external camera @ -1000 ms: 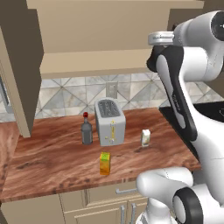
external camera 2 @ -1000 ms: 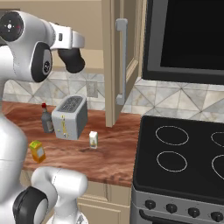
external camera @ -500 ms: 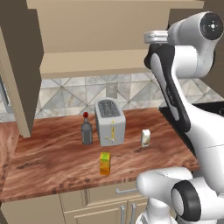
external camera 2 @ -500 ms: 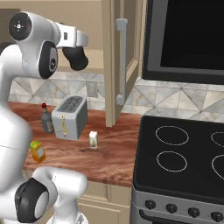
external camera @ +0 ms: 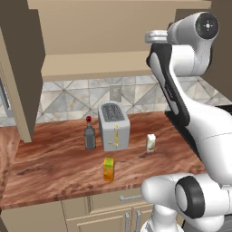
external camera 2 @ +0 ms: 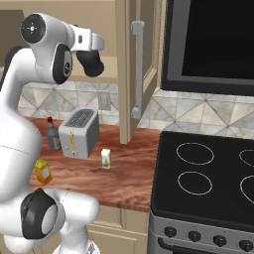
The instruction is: Sort all alcoholic drinks to one cabinet, and non-alcoholic drinks to the other.
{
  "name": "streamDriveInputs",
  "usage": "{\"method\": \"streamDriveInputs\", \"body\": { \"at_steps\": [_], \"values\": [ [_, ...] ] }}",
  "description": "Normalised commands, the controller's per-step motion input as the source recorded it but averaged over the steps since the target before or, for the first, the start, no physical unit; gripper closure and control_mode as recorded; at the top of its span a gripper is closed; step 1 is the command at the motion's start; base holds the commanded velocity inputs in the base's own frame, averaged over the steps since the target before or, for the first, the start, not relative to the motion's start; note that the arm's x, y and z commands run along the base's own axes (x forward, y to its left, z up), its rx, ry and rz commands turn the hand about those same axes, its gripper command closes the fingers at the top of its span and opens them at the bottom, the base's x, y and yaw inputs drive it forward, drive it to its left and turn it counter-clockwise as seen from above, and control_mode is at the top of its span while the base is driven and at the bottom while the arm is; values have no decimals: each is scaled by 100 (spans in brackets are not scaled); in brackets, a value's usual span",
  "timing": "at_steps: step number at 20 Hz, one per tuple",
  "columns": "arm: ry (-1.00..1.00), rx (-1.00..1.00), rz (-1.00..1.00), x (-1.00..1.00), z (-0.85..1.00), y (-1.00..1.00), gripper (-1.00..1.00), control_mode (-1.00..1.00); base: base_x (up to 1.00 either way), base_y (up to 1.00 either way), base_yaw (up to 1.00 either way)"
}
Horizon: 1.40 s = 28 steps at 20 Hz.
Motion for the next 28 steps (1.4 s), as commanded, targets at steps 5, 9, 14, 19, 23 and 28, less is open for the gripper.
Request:
{"method": "streamDriveInputs", "body": {
  "at_steps": [5,9,14,19,23,28],
  "values": [
    [-1,0,-2,29,-4,0,100,-100,0,0,0],
    [0,0,-2,28,-8,0,100,-100,0,0,0],
    [0,0,-2,28,-11,0,100,-100,0,0,0],
    [-1,0,-2,28,-12,-1,100,-100,0,0,0],
    [-1,0,-2,27,-12,-2,100,-100,0,0,0],
    [-1,0,-2,27,-10,-2,100,-100,0,0,0]
  ]
}}
